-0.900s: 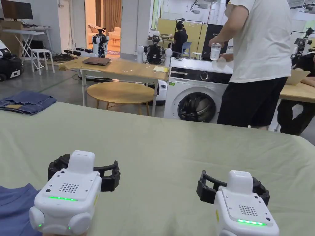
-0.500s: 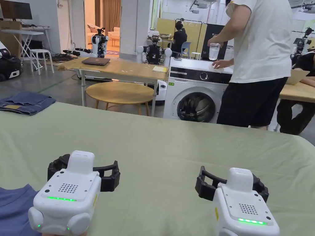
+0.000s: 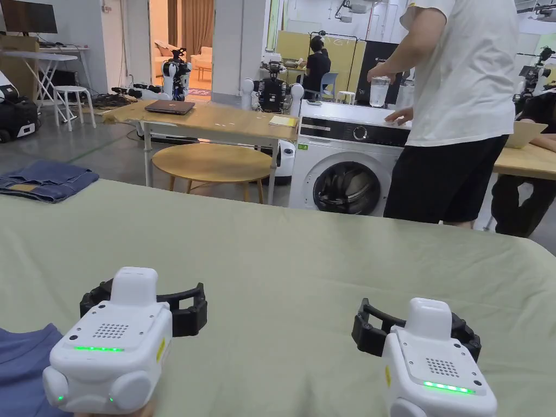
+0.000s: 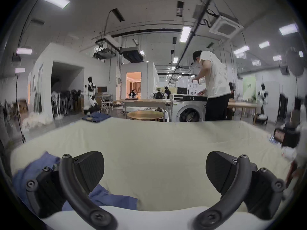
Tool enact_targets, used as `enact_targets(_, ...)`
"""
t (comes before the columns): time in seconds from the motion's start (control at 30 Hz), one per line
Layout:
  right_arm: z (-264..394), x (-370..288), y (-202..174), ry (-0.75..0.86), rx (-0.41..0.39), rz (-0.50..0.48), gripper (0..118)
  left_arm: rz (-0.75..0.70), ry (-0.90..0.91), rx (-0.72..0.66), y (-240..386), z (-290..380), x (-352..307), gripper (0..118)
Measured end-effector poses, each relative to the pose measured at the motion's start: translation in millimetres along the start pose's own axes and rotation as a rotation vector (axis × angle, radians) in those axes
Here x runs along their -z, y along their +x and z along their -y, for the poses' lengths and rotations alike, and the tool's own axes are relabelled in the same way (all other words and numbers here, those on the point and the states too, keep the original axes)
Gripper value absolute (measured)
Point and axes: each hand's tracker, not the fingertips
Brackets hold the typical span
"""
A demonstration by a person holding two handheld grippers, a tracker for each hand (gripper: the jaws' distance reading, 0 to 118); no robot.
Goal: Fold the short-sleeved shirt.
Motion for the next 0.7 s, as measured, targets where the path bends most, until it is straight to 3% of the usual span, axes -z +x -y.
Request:
enact_targets(0.13, -9.0, -3.5, 18.2, 0.000, 0.293, -0.034, 118, 0.050, 0.017, -0.307, -19.8, -2.3, 0.7, 118)
enact_targets(0.17, -10.2, -4.2, 21.2, 0.010, 0.331, -0.030, 118, 0.038, 0.012, -0.338, -21.0, -3.2, 0.2, 118)
enact_targets(0.23, -14.4, -4.7, 18.3, 0.042, 0.270, 0.017, 118, 0.003, 0.022, -0.233, -15.1, -6.7, -1.9, 118)
enact_targets(0.27, -16.3, -4.3, 14.7, 0.058, 0.187, 0.021, 118, -0.013, 0.028, -0.091, -7.4, -8.9, -3.0, 118)
enact_targets(0.3, -18.4, -3.6, 7.9, 0.067, 0.044, 0.013, 118, -0.053, 0.027, 0.086, 2.8, -11.1, -4.1, 118)
enact_targets(0.37, -17.2, -2.8, -10.0, 0.109, -0.280, -0.003, 118, -0.111, 0.034, 0.441, 23.5, -10.3, -4.4, 118)
enact_targets(0.43, -7.2, -1.8, -30.2, 0.168, -0.683, 0.024, 118, -0.146, 0.069, 0.767, 41.0, -4.2, -6.1, 118)
enact_targets(0.5, 8.7, 1.7, -42.5, 0.237, -1.007, 0.059, 118, -0.162, 0.090, 0.992, 50.3, 3.3, -4.1, 118)
enact_targets(0.53, 15.7, 3.0, -45.4, 0.264, -1.129, 0.071, 118, -0.178, 0.091, 1.080, 52.6, 7.0, -1.8, 118)
enact_targets(0.6, 24.7, 2.3, -47.7, 0.316, -1.285, 0.060, 118, -0.185, 0.095, 1.186, 57.1, 10.8, 0.2, 118)
enact_targets(0.7, 29.6, -0.3, -50.4, 0.335, -1.342, 0.049, 118, -0.181, 0.109, 1.206, 57.8, 11.4, 0.5, 118)
